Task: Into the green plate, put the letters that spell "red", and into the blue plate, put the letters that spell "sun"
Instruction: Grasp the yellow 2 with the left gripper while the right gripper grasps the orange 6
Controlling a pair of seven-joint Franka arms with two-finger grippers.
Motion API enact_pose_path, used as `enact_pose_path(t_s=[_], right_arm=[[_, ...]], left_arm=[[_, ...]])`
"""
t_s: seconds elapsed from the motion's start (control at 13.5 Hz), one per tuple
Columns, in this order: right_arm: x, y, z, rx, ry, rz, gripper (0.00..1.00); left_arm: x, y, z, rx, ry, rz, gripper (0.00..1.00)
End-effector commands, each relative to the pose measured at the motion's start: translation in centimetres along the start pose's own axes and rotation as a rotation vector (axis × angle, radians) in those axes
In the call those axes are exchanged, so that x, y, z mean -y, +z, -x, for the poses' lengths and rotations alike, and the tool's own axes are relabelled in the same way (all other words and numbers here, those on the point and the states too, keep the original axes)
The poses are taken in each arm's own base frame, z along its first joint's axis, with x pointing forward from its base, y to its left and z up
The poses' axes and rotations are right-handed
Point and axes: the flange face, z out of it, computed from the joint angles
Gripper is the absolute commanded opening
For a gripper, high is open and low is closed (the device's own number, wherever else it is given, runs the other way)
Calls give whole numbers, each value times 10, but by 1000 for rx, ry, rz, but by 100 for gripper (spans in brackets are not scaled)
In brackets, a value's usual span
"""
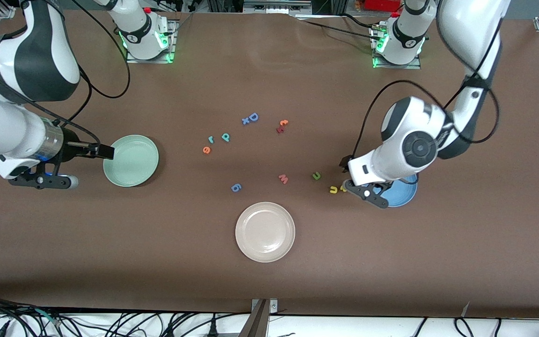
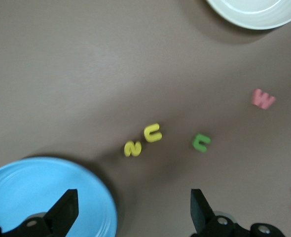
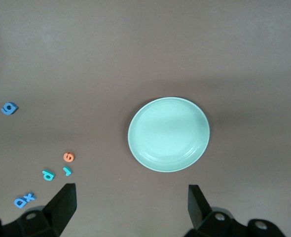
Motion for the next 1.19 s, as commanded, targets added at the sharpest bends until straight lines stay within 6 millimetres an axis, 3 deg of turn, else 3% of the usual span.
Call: enact_pose_path(t_s=[0.0, 0.22, 0.52, 0.74, 0.89, 1.11], right_arm=[[40, 10, 12, 17, 53, -1, 100], [89, 38, 14, 23, 76, 15, 99], [142, 110, 29, -9, 86, 8, 99], [151, 170, 37, -36, 76, -11, 99], [150, 221, 45, -54, 71, -23, 99], [165, 273, 61, -32, 36, -24, 99]], left_arm=[[-5, 47, 21, -50, -3, -4, 100], [-16, 86, 32, -104, 24, -12, 100], [-20, 103, 30, -85, 144, -105, 100], [-18, 114, 27, -126, 158, -104, 100], [-17, 116, 23, -143, 170, -108, 99], [-13, 121, 22, -134, 218, -143, 91]])
